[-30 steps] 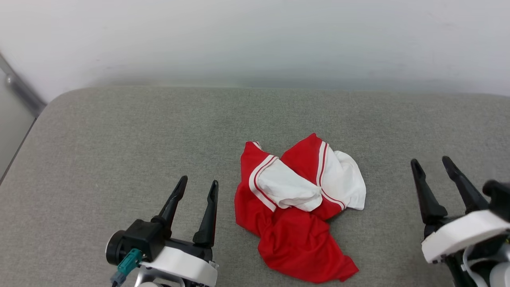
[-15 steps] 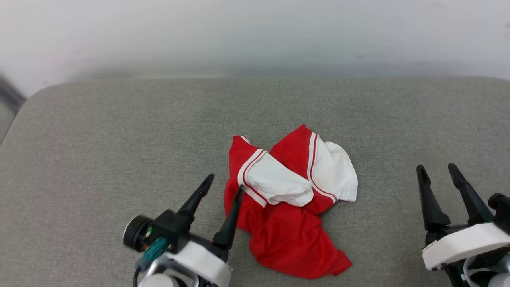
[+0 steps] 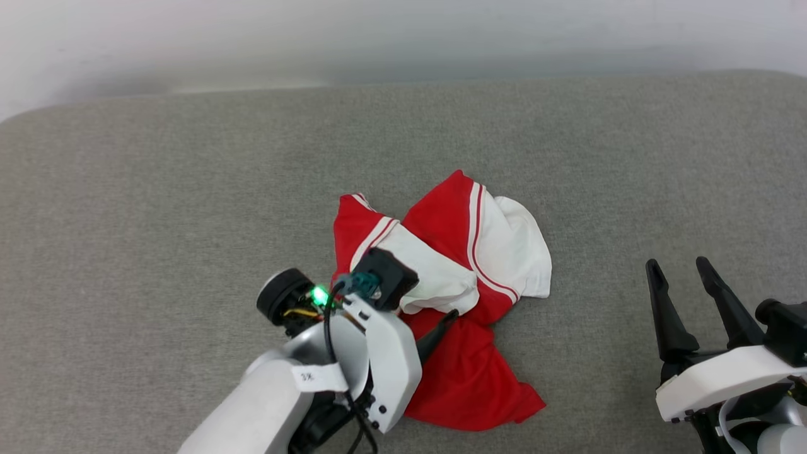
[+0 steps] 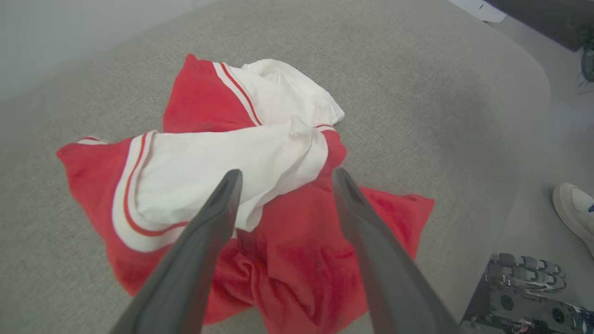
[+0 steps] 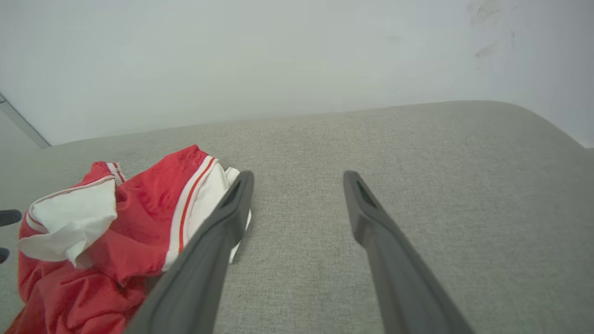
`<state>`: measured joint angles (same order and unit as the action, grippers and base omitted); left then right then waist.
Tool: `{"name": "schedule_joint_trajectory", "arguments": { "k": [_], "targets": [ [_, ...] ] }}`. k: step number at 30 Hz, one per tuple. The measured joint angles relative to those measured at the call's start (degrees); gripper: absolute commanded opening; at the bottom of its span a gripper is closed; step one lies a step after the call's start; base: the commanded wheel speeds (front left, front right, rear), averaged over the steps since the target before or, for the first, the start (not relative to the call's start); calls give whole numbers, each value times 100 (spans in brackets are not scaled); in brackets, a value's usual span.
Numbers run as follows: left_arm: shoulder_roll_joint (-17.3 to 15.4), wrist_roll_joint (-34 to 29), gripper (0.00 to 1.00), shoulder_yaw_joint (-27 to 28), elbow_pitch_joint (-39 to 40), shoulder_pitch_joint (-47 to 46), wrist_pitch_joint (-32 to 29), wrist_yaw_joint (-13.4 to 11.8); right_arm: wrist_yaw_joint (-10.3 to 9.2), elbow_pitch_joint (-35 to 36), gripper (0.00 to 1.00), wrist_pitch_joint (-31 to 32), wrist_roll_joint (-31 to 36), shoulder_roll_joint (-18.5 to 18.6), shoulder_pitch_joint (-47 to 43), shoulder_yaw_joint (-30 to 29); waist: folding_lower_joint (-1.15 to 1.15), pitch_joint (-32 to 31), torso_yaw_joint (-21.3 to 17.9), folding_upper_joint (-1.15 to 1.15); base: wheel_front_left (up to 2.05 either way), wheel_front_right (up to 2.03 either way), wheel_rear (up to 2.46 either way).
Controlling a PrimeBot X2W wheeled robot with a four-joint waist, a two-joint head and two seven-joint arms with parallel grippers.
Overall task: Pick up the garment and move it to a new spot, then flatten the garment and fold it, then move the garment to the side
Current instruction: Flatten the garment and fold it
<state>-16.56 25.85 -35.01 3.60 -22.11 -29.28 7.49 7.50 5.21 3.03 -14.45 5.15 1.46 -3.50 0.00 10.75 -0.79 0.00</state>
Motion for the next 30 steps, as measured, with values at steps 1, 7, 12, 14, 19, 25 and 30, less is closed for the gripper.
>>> {"name": "schedule_joint_trajectory", "arguments": {
  "k": [1, 7, 12, 14, 19, 25, 30],
  "targets": [
    [-11, -11, 100, -27, -1, -98, -107, 0, 0, -14, 100, -5, 0, -2, 18, 1, 0, 49, -23, 0, 0, 0, 0],
    [-4, -141, 100, -203, -227, -501, -412, -1, 0, -38, 100, -52, 46, -35, 143, 45, -1, 353, -171, 0, 0, 0, 0],
    [79, -92, 100, -355, -344, -617, -370, -1, 0, -87, 100, -85, 79, -75, 202, 34, 0, 511, -266, 0, 0, 0, 0],
    [94, -78, 100, -412, -378, -641, -346, -1, 0, -115, 100, -97, 93, -85, 202, 34, 0, 540, -267, 0, 0, 0, 0],
    [127, -32, 0, -531, -483, -666, -157, -1, 0, -198, 100, -96, 146, -116, 216, 65, 0, 517, -220, 0, 0, 0, 0],
    [276, 81, 0, -408, -426, -641, 390, -58, 0, -288, 100, -38, 193, -124, 207, 25, 0, 323, -107, 0, 0, 0, 0],
    [288, 247, 0, 13, -175, -439, 894, -327, 0, -300, 100, 31, 210, -120, 168, -13, 0, 117, 69, 0, 0, 0, 0]
  ]
}}
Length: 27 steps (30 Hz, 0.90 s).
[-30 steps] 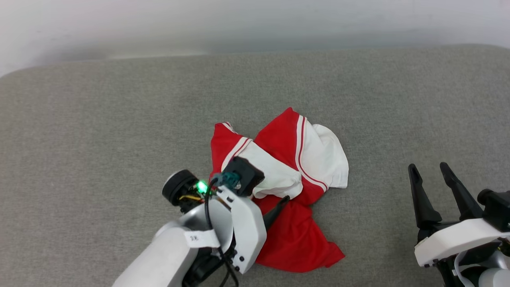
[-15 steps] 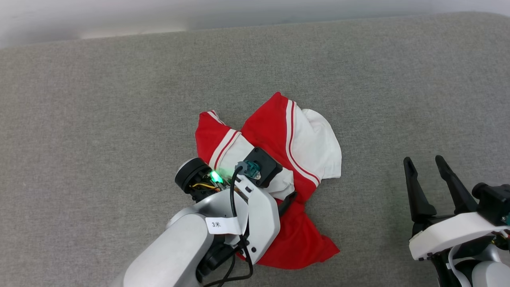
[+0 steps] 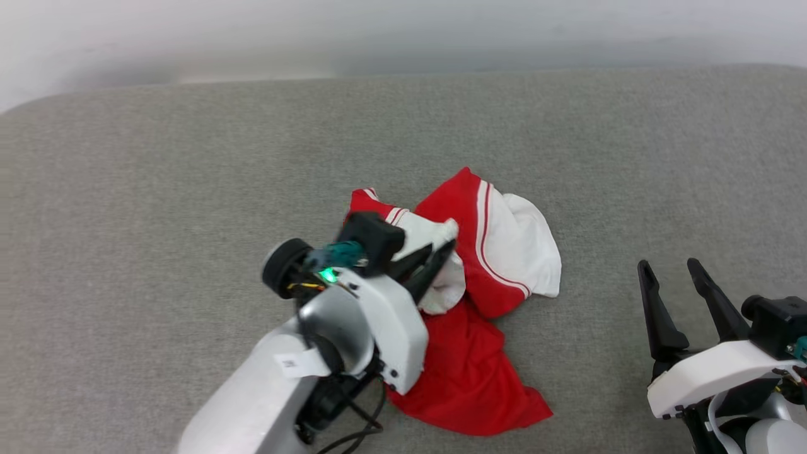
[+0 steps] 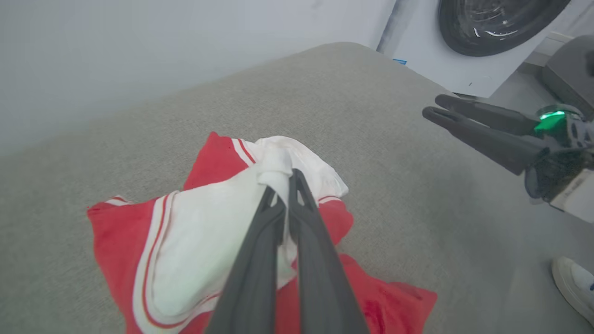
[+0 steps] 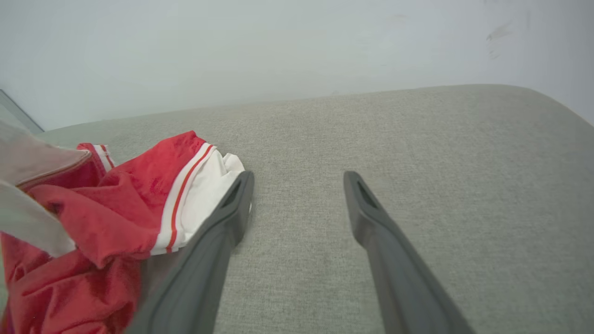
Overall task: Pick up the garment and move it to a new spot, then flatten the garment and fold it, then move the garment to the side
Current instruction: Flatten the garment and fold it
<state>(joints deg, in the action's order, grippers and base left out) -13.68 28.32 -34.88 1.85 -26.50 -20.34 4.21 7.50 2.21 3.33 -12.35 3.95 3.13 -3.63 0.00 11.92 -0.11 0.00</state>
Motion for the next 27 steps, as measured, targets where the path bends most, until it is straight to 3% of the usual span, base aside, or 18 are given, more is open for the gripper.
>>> {"name": "schedule_joint_trajectory", "arguments": {
  "k": [3, 9, 15, 18, 23, 25, 27],
  "targets": [
    [-159, 136, 0, 420, 174, 195, 240, -230, 0, 11, 100, 36, 0, 0, -76, -35, 0, -100, 148, 0, 0, 0, 0],
    [-792, 464, 0, 1377, 146, 741, 536, -591, 0, 48, 100, 125, 25, 3, -109, -13, 0, -226, 426, 0, 0, 0, 0],
    [-1326, 697, 0, 2011, -542, 1123, 699, -666, 0, 105, 100, 227, 42, 33, -102, 26, 1, -130, 474, 0, 0, 0, 0],
    [-1495, 722, 0, 2083, -1061, 1125, 808, -519, 0, 110, 100, 278, 75, 58, -93, 20, 1, -36, 458, 0, 0, 0, 0],
    [-1497, 615, 0, 2042, -1806, 988, 1082, -417, 0, 115, 100, 325, 96, 83, -80, -32, 0, 96, 439, 0, 0, 0, 0],
    [-1480, 499, 100, 2002, -2098, 932, 1226, -445, 0, 110, 100, 327, 104, 87, -73, -31, 1, 120, 441, 0, 0, 0, 0],
    [-1444, 385, 100, 1928, -2336, 883, 1396, -468, 0, 94, 100, 333, 124, 87, -65, -27, 0, 117, 449, 0, 0, 0, 0]
  ]
}}
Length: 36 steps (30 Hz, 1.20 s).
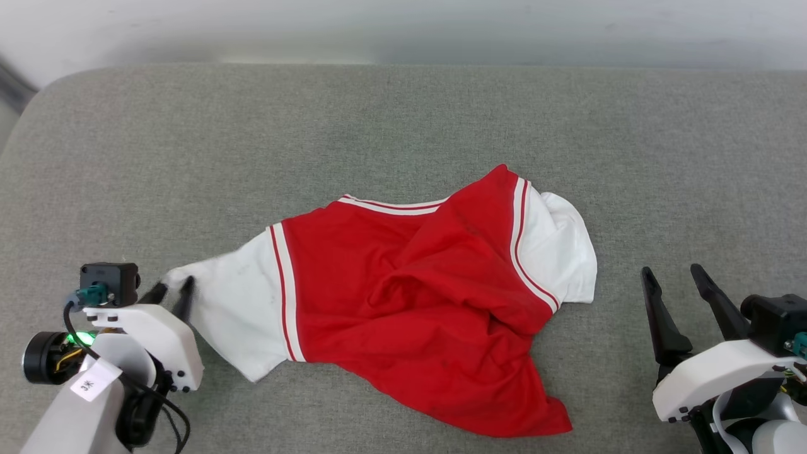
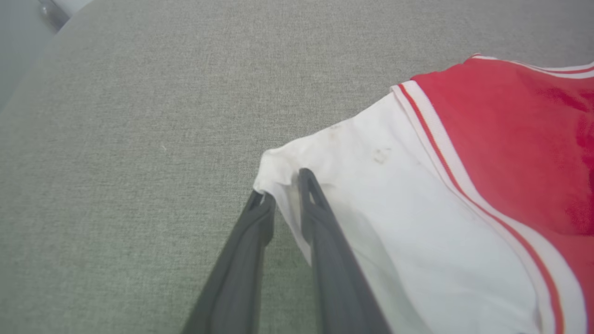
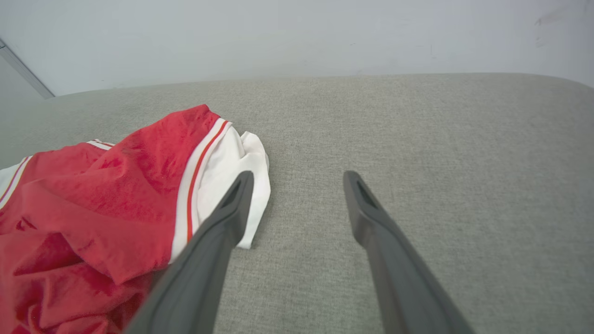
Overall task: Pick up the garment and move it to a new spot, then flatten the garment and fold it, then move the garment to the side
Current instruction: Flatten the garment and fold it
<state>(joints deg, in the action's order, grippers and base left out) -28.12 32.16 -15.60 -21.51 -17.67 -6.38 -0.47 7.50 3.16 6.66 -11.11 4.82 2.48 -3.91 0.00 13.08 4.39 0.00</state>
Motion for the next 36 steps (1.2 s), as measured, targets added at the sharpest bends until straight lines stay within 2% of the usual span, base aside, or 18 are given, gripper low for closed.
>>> {"name": "schedule_joint_trajectory", "arguments": {
  "k": [6, 11, 20, 21, 22, 26, 32, 36],
  "targets": [
    [220, -361, 100, -101, -152, -163, 1004, -80, 0, -71, 100, 25, 0, 0, -2, -7, 0, -151, 68, 0, 0, 0, 0],
    [390, -711, 100, -267, 226, -153, 1889, -112, 0, -100, 100, 27, -2, 12, -23, 1, 0, -365, 143, 0, 0, 0, 0],
    [835, -1192, 100, -208, 1570, 618, 2128, -449, 0, -118, 100, 138, -16, 90, -163, 114, 0, -689, 312, 0, 0, 0, 0],
    [1036, -1524, 100, -167, 2258, 1185, 2139, -508, 0, 10, 100, 543, -19, 344, -257, 322, 0, -694, 437, 0, 0, 0, 0],
    [1076, -1558, 100, -181, 2323, 1256, 2145, -474, 0, 58, 100, 706, -52, 450, -248, 401, 0, -675, 468, 0, 0, 0, 0],
    [1188, -1656, 100, -156, 2377, 1366, 2145, -376, 1, 126, 100, 1621, -265, 942, -130, 809, 0, -568, 602, 0, 0, 0, 0],
    [1381, -1804, 100, -101, 2292, 1252, 2145, -174, 2, -141, 100, 3138, -438, 1633, 610, 1373, 0, -355, 823, 0, 0, 0, 0],
    [1503, -1894, 100, -73, 2210, 1200, 2145, -49, 1, -555, 100, 3909, -491, 1759, 1012, 1401, 0, -235, 989, 0, 0, 0, 0]
  ]
}}
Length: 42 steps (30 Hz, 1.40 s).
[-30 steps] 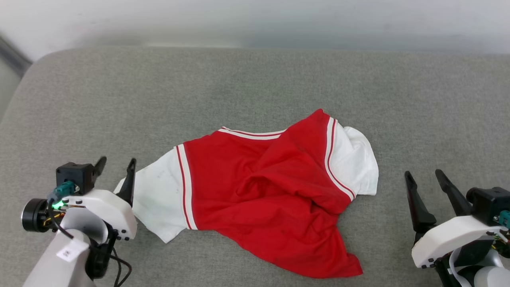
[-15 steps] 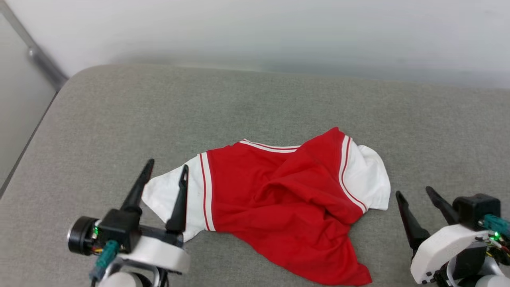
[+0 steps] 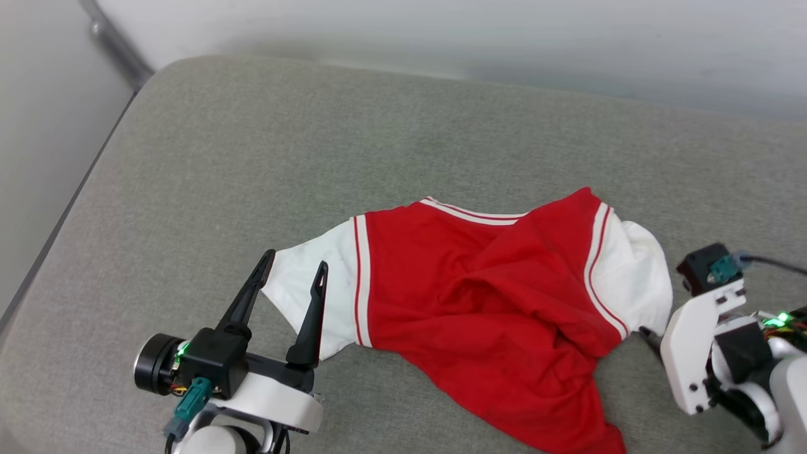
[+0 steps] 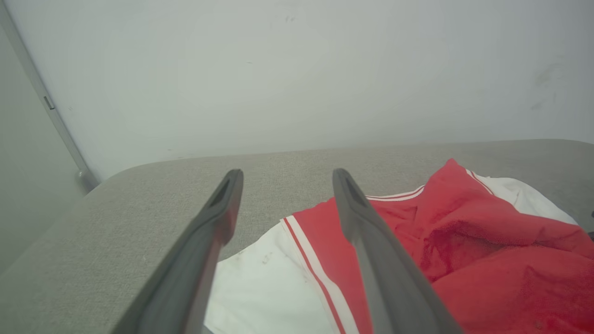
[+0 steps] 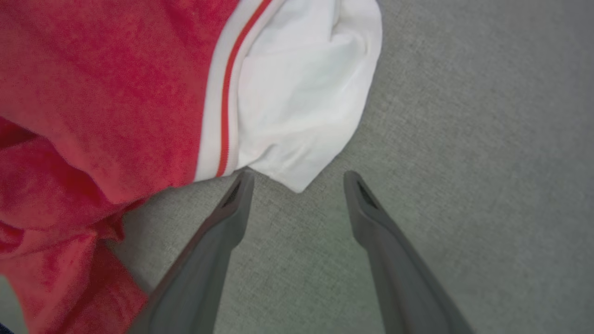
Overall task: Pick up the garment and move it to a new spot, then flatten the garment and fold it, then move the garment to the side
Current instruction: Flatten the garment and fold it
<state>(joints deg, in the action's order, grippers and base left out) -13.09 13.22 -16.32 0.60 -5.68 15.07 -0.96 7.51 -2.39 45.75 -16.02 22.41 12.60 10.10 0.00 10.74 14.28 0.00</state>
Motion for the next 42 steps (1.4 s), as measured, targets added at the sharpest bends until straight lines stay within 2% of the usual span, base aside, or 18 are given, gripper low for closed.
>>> {"name": "schedule_joint_trajectory", "arguments": {
  "k": [4, 11, 18, 19, 20, 21, 27, 34, 42],
  "targets": [
    [130, -85, 100, 53, -20, -43, 0, 109, 0, -333, 100, 477, 20, -44, 328, -164, 0, 119, 153, 0, 0, 0, 0],
    [290, -225, 100, 192, -49, -74, 0, 257, -1, -890, 100, 961, 46, -452, 737, -595, 0, 302, 343, 0, 0, 0, 0],
    [463, -350, 100, 275, -103, -125, 0, 405, -1, -1278, 100, 1284, 219, -425, 953, -498, 0, 433, 425, 0, 0, 0, 0],
    [475, -352, 100, 294, -114, -131, 0, 415, 0, -1302, 67, 1284, 226, -414, 955, -488, 0, 435, 424, 0, 0, 0, 0],
    [485, -369, 100, 315, -131, -133, 0, 435, 0, -1317, 24, 1277, 236, -401, 955, -477, 0, 436, 420, 0, 0, 0, 0],
    [497, -389, 100, 339, -152, -133, 0, 448, 0, -1336, 0, 1259, 235, -385, 954, -467, 0, 431, 414, 0, 0, 0, 0],
    [545, -436, 100, 453, -257, -123, 0, 511, 2, -1391, 0, 1025, 227, -368, 739, -632, -1, 284, 304, 0, 0, 0, 0],
    [559, -491, 100, 587, -307, -36, 0, 570, 3, -1177, 0, 637, 174, -439, 154, -1190, 0, 45, 29, 0, 0, 0, 0],
    [535, -542, 100, 683, -345, 69, 0, 627, 2, -688, 0, 159, 302, -784, -614, -1989, 0, -141, -369, 0, 0, 0, 0]
  ]
}}
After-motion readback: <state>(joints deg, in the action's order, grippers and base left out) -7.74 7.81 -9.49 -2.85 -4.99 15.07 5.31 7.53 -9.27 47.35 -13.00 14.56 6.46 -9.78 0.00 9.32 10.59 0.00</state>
